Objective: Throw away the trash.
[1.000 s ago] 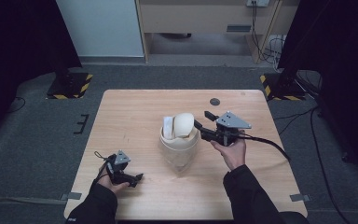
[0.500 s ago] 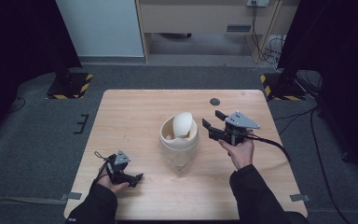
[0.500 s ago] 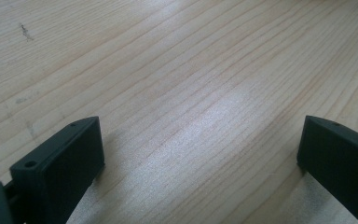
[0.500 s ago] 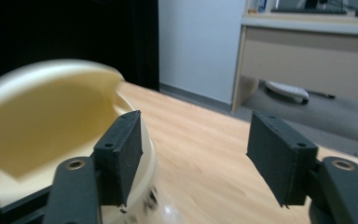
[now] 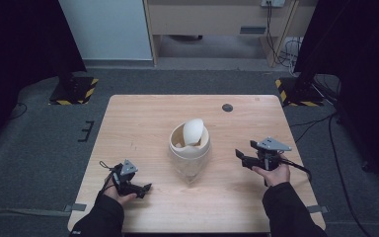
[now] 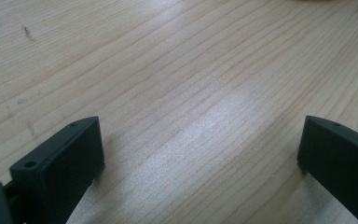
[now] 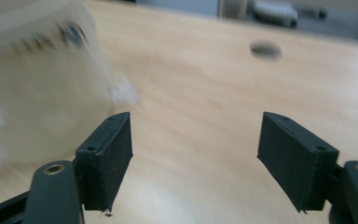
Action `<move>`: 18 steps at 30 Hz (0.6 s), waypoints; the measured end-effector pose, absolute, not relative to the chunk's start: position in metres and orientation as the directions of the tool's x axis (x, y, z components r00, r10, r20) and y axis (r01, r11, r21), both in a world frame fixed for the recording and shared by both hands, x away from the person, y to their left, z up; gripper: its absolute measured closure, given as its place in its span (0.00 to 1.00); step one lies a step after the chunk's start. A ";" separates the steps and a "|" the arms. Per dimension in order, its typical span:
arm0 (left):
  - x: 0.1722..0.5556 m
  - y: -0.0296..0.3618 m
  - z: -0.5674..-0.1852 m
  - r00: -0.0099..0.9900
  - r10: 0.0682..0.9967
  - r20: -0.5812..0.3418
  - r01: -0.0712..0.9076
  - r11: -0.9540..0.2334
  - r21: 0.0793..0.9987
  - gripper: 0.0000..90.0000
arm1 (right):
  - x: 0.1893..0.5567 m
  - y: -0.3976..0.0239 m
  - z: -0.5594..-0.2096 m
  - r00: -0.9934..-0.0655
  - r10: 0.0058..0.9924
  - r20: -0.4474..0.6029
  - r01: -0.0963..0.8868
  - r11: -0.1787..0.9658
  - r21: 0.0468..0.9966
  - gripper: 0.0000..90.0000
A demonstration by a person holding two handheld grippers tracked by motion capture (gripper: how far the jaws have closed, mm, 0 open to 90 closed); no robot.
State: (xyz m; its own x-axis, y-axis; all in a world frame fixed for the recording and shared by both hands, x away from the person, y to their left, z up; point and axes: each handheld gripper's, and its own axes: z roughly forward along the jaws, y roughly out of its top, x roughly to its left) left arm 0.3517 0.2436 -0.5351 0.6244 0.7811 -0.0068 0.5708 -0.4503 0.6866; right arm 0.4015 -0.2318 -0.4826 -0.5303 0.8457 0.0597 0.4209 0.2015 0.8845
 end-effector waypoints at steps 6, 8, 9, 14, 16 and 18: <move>0.351 0.244 -0.536 0.622 0.783 -0.005 0.564 -0.443 0.697 0.00 | 0.396 -0.257 -0.499 -0.479 0.875 0.069 0.529 0.225 0.818 0.25; 0.351 0.244 -0.536 0.622 0.783 -0.005 0.564 -0.443 0.697 0.00 | 0.394 -0.262 -0.504 -0.472 0.880 0.061 0.548 0.239 0.802 0.24; 0.351 0.244 -0.536 0.622 0.783 -0.005 0.564 -0.443 0.697 0.00 | 0.394 -0.264 -0.506 -0.471 0.881 0.051 0.549 0.247 0.798 0.23; 0.351 0.245 -0.536 0.621 0.784 -0.010 0.565 -0.439 0.699 0.00 | 0.392 -0.277 -0.515 -0.443 0.896 0.037 0.565 0.247 0.788 0.20; 0.352 0.245 -0.536 0.623 0.782 -0.014 0.566 -0.437 0.699 0.00 | 0.392 -0.281 -0.519 -0.440 0.897 0.043 0.581 0.248 0.775 0.19; 0.352 0.246 -0.536 0.621 0.783 -0.016 0.566 -0.435 0.700 0.00 | 0.392 -0.283 -0.522 -0.441 0.896 0.042 0.592 0.255 0.765 0.18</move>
State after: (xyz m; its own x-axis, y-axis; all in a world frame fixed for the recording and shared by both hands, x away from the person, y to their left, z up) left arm 0.3517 0.2457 -0.5360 0.6213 0.7834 -0.0157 0.5664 -0.4352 0.6998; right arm 0.3921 -0.2835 -0.5217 -0.4412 0.8964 0.0424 0.5916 0.2550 0.7649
